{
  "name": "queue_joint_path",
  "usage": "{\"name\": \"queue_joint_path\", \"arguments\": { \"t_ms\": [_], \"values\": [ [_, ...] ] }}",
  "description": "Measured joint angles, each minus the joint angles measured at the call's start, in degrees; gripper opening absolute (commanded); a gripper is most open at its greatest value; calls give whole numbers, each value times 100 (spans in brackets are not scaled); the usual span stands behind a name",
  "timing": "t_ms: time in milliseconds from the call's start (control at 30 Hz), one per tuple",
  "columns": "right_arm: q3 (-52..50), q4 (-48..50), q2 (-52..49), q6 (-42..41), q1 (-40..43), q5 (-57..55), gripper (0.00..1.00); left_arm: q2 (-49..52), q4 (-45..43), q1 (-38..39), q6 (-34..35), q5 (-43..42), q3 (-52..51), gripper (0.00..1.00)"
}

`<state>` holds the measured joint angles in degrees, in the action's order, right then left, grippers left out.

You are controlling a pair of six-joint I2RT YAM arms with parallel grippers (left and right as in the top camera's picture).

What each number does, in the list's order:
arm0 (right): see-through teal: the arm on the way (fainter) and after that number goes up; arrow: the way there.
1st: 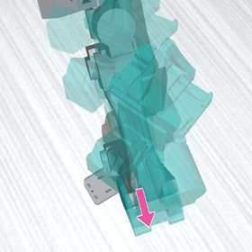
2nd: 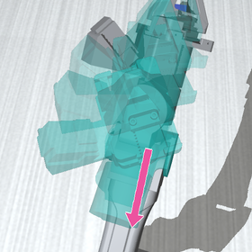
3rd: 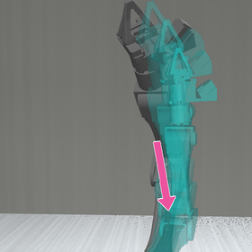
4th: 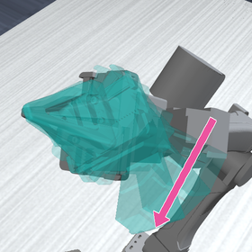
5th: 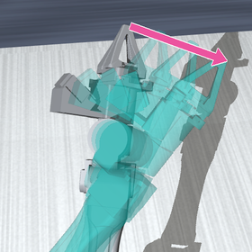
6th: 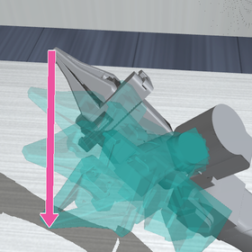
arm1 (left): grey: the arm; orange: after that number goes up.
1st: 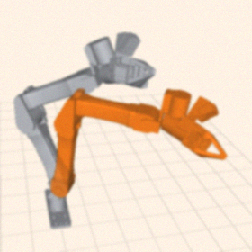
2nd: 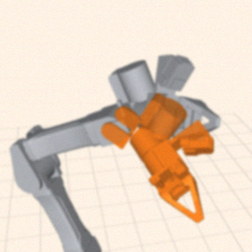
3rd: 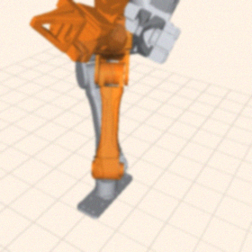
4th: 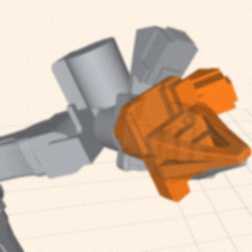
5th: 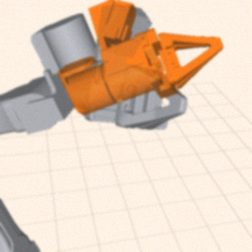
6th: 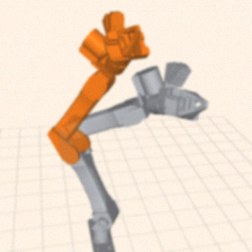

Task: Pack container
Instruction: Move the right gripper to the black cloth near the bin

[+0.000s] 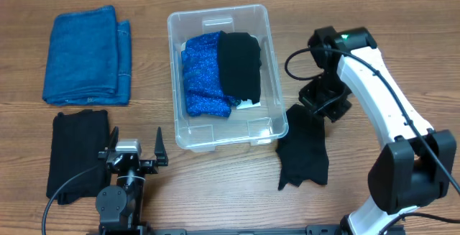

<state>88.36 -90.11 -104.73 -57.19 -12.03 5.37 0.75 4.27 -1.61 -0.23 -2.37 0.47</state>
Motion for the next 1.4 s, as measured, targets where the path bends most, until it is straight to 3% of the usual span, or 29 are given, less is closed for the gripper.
{"name": "queue_joint_path", "arguments": {
  "t_ms": [300, 733, 933, 1067, 1400],
  "values": [
    [-1235, 911, 0, -50, 173, 457, 4, 0, -2, 0, 0, 0, 0, 100],
    [-2076, 1716, 0, -66, 173, 1005, 5, 0, -2, 0, 0, 0, 0, 100],
    [-2352, 2218, 0, -70, 173, 1102, 8, 0, 0, 0, -2, 0, 0, 100],
    [-2446, 2579, 0, -101, 173, 1113, 16, 0, 0, 0, -2, 0, 0, 100],
    [-2485, 3429, 0, -127, 376, 820, 8, 0, -2, 0, 0, 0, 0, 100]
  ]
}}
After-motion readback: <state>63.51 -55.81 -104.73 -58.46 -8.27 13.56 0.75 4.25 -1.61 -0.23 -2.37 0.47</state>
